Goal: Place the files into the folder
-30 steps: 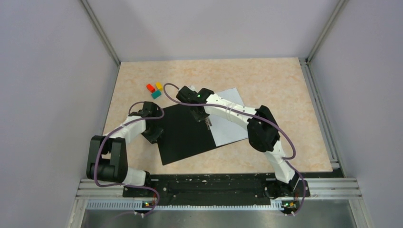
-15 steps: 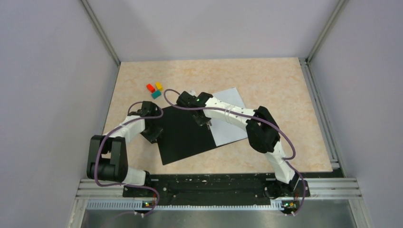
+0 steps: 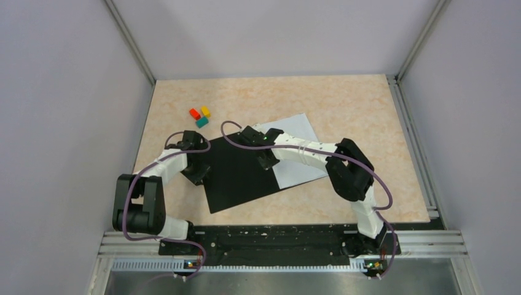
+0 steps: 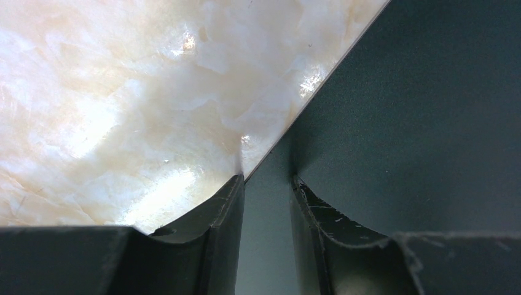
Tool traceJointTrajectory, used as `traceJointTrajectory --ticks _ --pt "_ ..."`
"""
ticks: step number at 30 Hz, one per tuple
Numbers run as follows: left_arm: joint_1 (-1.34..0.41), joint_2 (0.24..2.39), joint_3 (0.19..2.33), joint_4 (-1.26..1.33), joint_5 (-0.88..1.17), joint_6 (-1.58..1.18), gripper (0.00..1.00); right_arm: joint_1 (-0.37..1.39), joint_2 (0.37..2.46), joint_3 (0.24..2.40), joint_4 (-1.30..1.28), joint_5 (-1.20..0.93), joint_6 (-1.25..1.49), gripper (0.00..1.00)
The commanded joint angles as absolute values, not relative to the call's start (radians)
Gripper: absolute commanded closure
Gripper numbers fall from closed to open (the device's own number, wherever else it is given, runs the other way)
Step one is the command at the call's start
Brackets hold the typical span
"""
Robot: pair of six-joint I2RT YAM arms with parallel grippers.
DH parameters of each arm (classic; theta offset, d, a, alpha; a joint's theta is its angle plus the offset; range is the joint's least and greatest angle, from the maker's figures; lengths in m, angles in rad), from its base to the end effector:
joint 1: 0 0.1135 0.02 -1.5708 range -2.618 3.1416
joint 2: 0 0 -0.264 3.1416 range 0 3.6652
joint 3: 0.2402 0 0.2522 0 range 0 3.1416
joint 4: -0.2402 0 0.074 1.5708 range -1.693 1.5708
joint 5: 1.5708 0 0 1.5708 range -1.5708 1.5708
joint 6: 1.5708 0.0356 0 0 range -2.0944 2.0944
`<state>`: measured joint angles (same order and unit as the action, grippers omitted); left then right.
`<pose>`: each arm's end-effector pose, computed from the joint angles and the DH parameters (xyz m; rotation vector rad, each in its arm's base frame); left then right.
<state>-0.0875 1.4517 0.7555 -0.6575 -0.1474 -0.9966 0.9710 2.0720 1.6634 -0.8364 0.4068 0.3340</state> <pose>0.2381 -0.0156 0.1579 -1.2853 2.5774 0.0202 0.2541 0.3467 0.2017 -0.7403 2.5305 -0.1689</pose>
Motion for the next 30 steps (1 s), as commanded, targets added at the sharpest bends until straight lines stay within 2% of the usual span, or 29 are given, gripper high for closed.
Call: traceJointTrajectory --ticks 1,7,12,15,21,30 --pt "-0.081 1.526 0.712 -0.535 -0.177 -1.028 0.62 0.94 2.032 1.587 -0.805 0.379 0.355 1.0" --pt "-0.081 1.528 0.712 -0.536 -0.18 -1.022 0.62 0.924 2.016 1.549 -0.764 0.355 0.371 1.0" --pt "-0.081 1.527 0.711 -0.533 -0.181 -1.018 0.62 0.911 1.982 1.626 -0.755 0.335 0.36 0.99" --pt "-0.081 1.528 0.713 -0.528 -0.178 -1.014 0.62 0.907 1.983 1.708 -0.765 0.335 0.345 0.88" --pt "-0.082 1.529 0.713 -0.527 -0.177 -1.008 0.62 0.856 2.055 1.806 -0.788 0.32 0.327 0.73" --pt "-0.081 1.53 0.715 -0.526 -0.18 -1.007 0.62 0.818 2.11 1.811 -0.744 0.227 0.307 0.71"
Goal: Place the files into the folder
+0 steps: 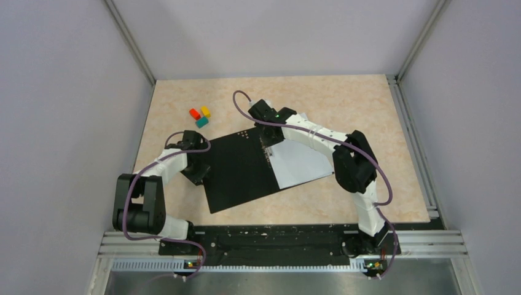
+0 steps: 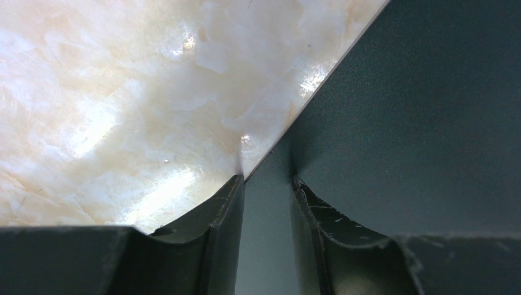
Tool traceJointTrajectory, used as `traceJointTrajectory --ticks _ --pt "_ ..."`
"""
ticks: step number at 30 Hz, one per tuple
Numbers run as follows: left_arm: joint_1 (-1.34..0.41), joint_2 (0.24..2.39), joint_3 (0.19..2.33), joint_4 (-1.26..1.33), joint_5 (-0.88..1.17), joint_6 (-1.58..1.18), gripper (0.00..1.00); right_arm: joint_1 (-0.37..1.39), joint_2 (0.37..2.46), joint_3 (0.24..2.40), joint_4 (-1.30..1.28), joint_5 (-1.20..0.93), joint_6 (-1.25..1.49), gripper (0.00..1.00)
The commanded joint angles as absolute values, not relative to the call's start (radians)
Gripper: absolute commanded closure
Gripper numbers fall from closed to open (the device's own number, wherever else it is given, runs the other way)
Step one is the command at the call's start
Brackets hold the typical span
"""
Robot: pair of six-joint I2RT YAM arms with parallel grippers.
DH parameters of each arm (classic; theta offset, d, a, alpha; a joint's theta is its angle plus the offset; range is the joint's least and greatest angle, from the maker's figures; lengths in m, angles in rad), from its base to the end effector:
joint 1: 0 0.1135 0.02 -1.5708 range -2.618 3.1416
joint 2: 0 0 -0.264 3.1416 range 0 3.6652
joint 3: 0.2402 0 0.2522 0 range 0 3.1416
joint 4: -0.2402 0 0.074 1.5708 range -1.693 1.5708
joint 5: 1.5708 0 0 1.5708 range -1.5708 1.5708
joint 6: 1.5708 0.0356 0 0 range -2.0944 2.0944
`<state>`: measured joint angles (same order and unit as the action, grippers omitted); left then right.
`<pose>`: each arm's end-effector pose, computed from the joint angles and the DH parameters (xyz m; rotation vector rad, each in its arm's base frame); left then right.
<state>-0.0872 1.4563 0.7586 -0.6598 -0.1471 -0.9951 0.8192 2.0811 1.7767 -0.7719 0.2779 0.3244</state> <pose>0.2388 -0.0156 0.1576 -1.2849 2.5814 0.0231 0.3158 0.3236 0.2324 -0.5433 2.5230 0.0490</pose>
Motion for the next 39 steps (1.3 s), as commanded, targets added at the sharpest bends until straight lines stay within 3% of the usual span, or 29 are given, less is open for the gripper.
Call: traceJointTrajectory --ticks 1,16,20,24,27,34,39 --pt "-0.081 1.53 0.715 -0.526 -0.18 -1.006 0.62 0.817 2.116 1.814 -0.743 0.225 0.308 0.71" --pt "-0.081 1.535 0.72 -0.527 -0.181 -1.006 0.63 0.817 2.136 1.772 -0.731 0.224 0.326 0.77" --pt "-0.081 1.538 0.721 -0.526 -0.181 -1.004 0.63 0.771 2.067 1.703 -0.697 0.237 0.34 0.66" --pt "-0.08 1.539 0.724 -0.53 -0.181 -0.999 0.63 0.64 1.941 1.527 -0.571 0.169 0.379 0.4" --pt "-0.08 1.542 0.726 -0.531 -0.183 -0.997 0.63 0.525 1.844 1.376 -0.432 0.085 0.406 0.27" --pt "-0.08 1.541 0.724 -0.533 -0.197 -0.994 0.63 0.372 1.763 1.237 -0.257 -0.087 0.43 0.22" --pt "-0.08 1.543 0.726 -0.528 -0.185 -0.984 0.64 0.354 1.726 1.228 -0.258 -0.022 0.426 0.21"
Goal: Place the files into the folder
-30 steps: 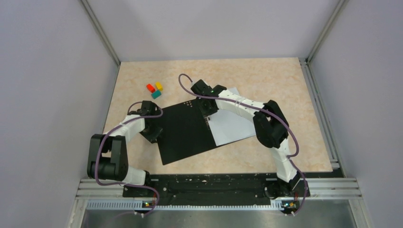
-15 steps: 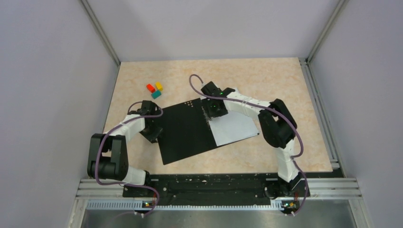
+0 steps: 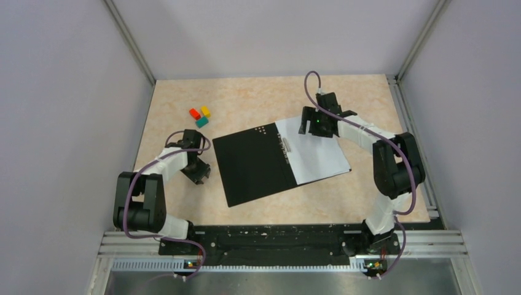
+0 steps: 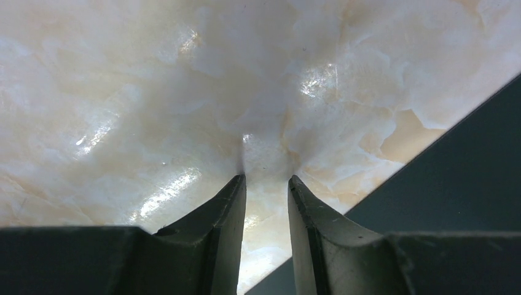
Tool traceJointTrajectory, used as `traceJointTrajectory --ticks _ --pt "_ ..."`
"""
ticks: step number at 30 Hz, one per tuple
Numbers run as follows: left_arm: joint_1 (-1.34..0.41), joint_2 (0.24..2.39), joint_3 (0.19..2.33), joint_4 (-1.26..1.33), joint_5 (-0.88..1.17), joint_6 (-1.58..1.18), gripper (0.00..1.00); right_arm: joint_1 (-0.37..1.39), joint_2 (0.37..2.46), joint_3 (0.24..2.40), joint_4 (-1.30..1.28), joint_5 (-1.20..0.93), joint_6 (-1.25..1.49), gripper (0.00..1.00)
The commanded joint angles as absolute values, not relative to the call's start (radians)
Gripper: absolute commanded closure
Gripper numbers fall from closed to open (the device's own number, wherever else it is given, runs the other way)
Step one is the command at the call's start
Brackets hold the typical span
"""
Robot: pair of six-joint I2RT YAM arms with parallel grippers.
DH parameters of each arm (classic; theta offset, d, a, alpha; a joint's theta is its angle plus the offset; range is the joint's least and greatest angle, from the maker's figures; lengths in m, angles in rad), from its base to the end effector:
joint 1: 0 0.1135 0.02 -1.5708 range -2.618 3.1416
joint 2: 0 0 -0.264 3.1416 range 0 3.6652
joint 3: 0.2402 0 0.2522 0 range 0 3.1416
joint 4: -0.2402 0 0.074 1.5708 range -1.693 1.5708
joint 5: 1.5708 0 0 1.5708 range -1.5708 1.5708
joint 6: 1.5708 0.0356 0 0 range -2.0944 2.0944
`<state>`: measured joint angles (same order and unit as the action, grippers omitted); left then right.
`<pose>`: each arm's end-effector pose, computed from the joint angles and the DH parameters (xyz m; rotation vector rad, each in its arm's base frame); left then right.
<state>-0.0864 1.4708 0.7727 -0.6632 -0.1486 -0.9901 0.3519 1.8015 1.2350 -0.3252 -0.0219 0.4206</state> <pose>0.2421 -0.0157 0.1579 -1.2804 2.5864 0.0289 0.3640 0.1345 0.2044 0.0761 2.4959 0.3576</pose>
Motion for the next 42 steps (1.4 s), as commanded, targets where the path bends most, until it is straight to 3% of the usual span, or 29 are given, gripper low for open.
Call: traceJointTrajectory --ticks 1,6,18,30,42 --pt "-0.079 1.542 0.726 -0.521 -0.175 -0.976 0.64 0.339 1.721 1.227 -0.263 -0.008 0.425 0.2" --pt "-0.08 1.536 0.721 -0.483 -0.139 -0.931 0.61 0.227 1.725 1.21 -0.236 -0.016 0.413 0.16" --pt "-0.083 1.527 0.692 -0.348 0.085 -0.847 0.43 0.116 1.768 1.144 -0.184 -0.064 0.42 0.11" --pt "-0.131 1.561 0.732 -0.373 0.083 -0.855 0.41 0.126 1.774 1.055 -0.136 -0.156 0.467 0.1" --pt "-0.162 1.535 0.712 -0.407 0.037 -0.904 0.41 0.229 1.768 1.065 -0.183 -0.086 0.46 0.1"
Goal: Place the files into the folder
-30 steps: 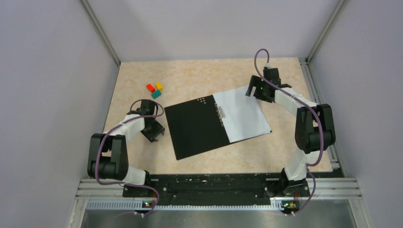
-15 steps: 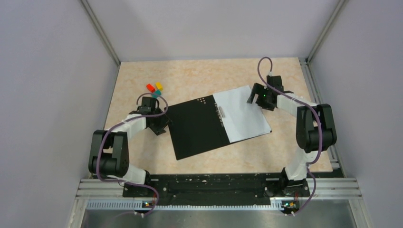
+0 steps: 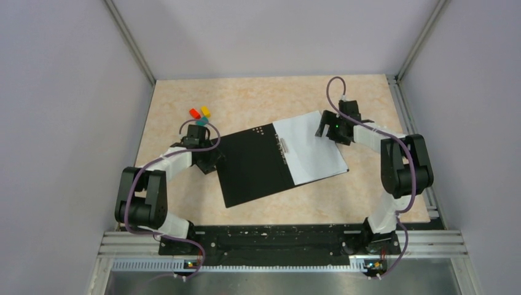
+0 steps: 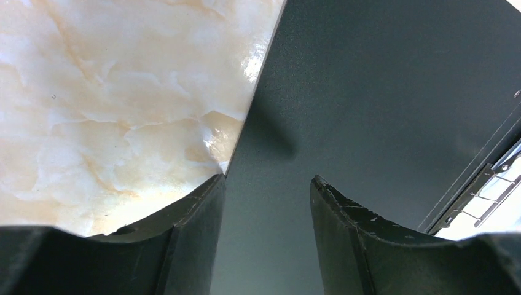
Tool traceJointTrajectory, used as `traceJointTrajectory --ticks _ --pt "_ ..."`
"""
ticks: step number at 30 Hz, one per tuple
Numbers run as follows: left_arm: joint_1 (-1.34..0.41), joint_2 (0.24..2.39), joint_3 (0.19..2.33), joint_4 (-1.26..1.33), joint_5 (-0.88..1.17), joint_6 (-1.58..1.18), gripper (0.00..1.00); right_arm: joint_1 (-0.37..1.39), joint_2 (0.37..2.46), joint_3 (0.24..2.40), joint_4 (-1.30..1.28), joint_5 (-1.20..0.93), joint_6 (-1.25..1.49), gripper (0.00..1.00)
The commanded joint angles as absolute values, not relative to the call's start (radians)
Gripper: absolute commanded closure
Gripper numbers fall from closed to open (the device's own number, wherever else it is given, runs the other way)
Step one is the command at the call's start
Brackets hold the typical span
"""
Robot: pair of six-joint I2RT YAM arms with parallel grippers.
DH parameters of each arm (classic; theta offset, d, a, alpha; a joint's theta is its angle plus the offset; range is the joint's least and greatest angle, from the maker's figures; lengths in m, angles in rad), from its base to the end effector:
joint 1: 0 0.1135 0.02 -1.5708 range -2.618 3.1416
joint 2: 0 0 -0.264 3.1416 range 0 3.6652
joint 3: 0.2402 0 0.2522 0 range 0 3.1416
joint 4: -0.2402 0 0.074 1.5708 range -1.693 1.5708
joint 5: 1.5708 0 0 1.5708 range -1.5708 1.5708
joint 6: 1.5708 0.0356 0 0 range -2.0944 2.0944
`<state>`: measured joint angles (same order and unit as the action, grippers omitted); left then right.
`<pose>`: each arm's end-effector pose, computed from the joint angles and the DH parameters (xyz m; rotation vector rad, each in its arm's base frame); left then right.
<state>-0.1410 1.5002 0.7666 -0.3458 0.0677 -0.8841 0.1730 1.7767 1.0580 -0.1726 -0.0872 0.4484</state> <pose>0.2721 -0.0411 0.1608 -0.9646 2.5391 -0.4142 0.3606 0.0662 0.1706 0.3044 2.4765 0.3732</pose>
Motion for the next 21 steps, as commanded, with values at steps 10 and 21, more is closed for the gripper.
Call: traceJointTrajectory --ticks 10,21 --pt "-0.173 1.491 0.69 -0.436 0.01 -0.914 0.42 0.301 1.762 1.076 -0.231 0.026 0.431 0.1" --pt "-0.176 1.481 0.704 -0.459 -0.037 -0.906 0.42 0.316 1.742 1.106 -0.309 0.147 0.414 0.09"
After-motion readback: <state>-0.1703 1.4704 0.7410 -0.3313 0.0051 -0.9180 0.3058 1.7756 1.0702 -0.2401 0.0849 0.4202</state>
